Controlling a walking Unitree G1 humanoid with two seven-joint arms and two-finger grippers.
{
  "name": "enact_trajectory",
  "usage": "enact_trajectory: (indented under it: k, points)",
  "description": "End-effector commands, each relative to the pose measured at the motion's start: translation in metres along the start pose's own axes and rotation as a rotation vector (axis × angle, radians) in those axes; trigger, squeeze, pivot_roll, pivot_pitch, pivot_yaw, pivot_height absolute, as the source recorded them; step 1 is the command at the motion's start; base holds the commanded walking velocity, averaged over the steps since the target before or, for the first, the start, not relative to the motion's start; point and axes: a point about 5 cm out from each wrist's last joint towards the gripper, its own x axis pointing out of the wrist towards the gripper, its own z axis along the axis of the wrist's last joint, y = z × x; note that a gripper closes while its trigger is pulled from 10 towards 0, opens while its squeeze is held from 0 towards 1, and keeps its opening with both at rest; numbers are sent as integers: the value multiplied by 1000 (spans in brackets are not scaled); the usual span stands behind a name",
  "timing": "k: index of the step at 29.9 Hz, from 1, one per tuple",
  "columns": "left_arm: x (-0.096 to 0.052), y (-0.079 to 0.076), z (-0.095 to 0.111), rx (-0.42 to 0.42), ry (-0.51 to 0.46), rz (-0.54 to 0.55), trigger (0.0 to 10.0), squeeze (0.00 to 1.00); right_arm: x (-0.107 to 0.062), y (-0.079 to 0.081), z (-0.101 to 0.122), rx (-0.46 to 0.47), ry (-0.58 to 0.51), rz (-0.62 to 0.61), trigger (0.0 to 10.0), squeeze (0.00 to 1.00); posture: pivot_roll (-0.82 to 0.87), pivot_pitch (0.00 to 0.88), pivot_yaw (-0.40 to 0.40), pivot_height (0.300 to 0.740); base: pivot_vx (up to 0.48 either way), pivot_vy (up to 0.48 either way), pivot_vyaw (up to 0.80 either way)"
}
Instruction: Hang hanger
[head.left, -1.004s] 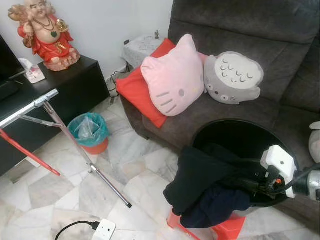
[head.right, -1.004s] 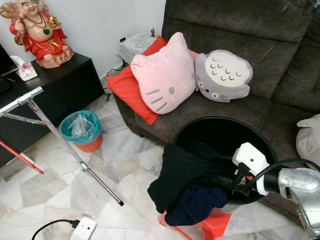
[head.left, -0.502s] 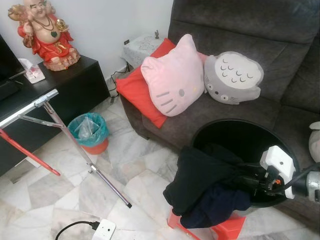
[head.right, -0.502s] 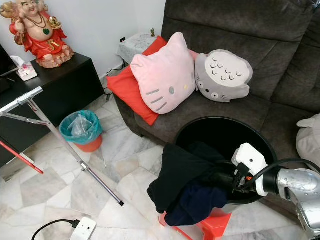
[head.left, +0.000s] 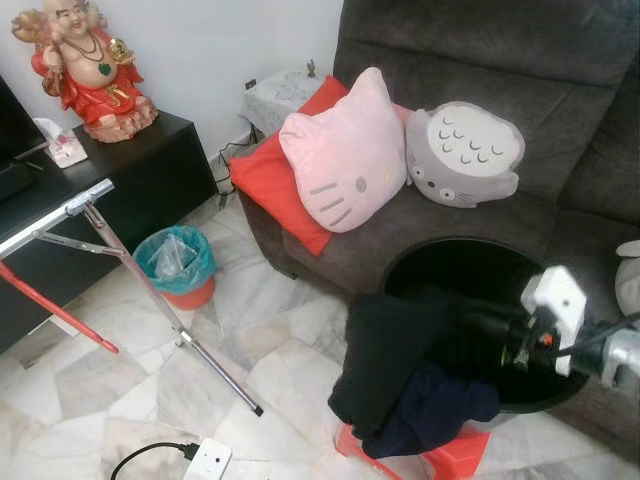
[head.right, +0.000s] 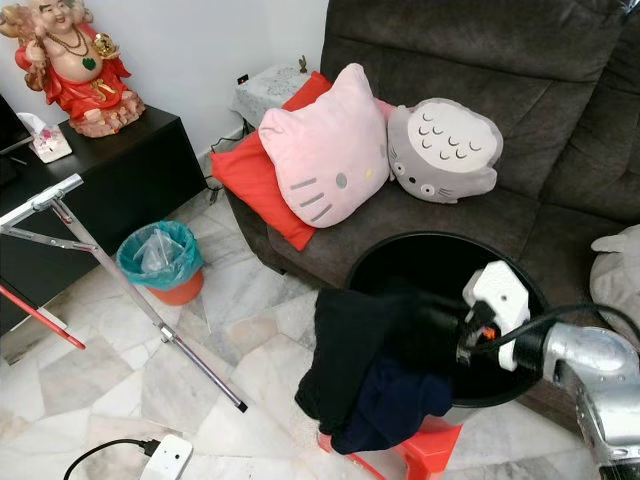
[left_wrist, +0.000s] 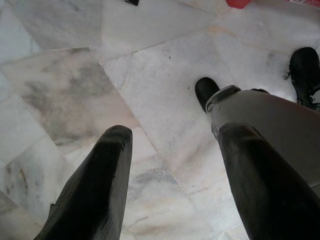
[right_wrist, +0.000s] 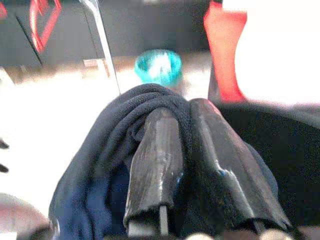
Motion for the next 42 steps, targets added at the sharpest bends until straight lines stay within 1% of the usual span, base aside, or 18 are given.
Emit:
enact_trajectory:
  k: [1,3,5,7,8,12,15,21,25,26,29,32,34,35,38,39,40,42]
  points:
    - [-1,4,-6,-7,23,10,10000,0,3,1,24,-43,-107,8,0,0,-140,50,118,740,0,0,0]
    - [-1,4,-6,-6,23,10,10000,0,8,3,33,-56,-155,5,0,0,-142,49,118,740,0,0,0]
    - [-2,4,-7,-5,23,11,10000,0,14,7,45,-82,-227,15,0,0,-141,48,120,740,0,0,0]
    - [-2,5,-7,-3,23,12,10000,0,21,10,59,-82,-309,18,0,0,-139,46,120,740,0,0,0]
    - [-2,5,-7,-2,23,12,10000,0,22,10,62,-78,-328,19,0,0,-139,46,120,740,0,0,0]
    - [-1,5,-6,-2,22,15,10000,0,40,19,86,-118,-429,22,0,0,-140,43,121,740,0,0,0]
    - [-1,5,-5,-2,20,17,10000,0,47,26,97,-128,-475,37,0,0,-137,41,122,740,0,0,0]
    - [-1,6,-5,0,16,32,10000,0,51,30,113,-163,-521,46,0,0,-142,38,120,740,0,0,0]
    - [-1,6,-4,2,16,34,10000,0,53,31,122,-167,-565,43,0,0,-145,36,121,740,0,0,0]
    - [-1,7,-4,5,14,37,10000,0,54,33,128,-162,-593,48,0,0,-145,36,121,740,0,0,0]
    - [-1,7,-3,7,10,45,10000,0,56,40,134,-160,-620,83,0,0,-144,35,120,740,0,0,0]
    - [-2,10,-2,6,3,69,10000,0,63,52,145,-171,-652,140,0,0,-146,33,120,740,0,0,0]
    - [-2,11,-2,8,2,74,10000,0,65,55,148,-171,-662,153,0,0,-146,33,120,740,0,0,0]
    - [-2,12,-1,10,2,81,10000,0,66,59,151,-168,-678,180,0,0,-147,32,120,740,0,0,0]
    - [-2,13,-1,13,0,92,10000,0,70,65,150,-159,-672,219,0,0,-145,30,118,740,0,0,0]
    - [-2,15,1,16,-6,106,10000,0,73,66,144,-151,-649,222,0,0,-142,29,115,740,0,0,0]
    - [-2,15,1,16,-6,106,10000,0,73,66,144,-151,-649,222,0,0,-142,29,115,740,0,0,0]
    - [-2,21,7,20,-31,128,10000,0,75,64,133,-129,-606,206,0,0,-142,29,115,740,0,0,0]
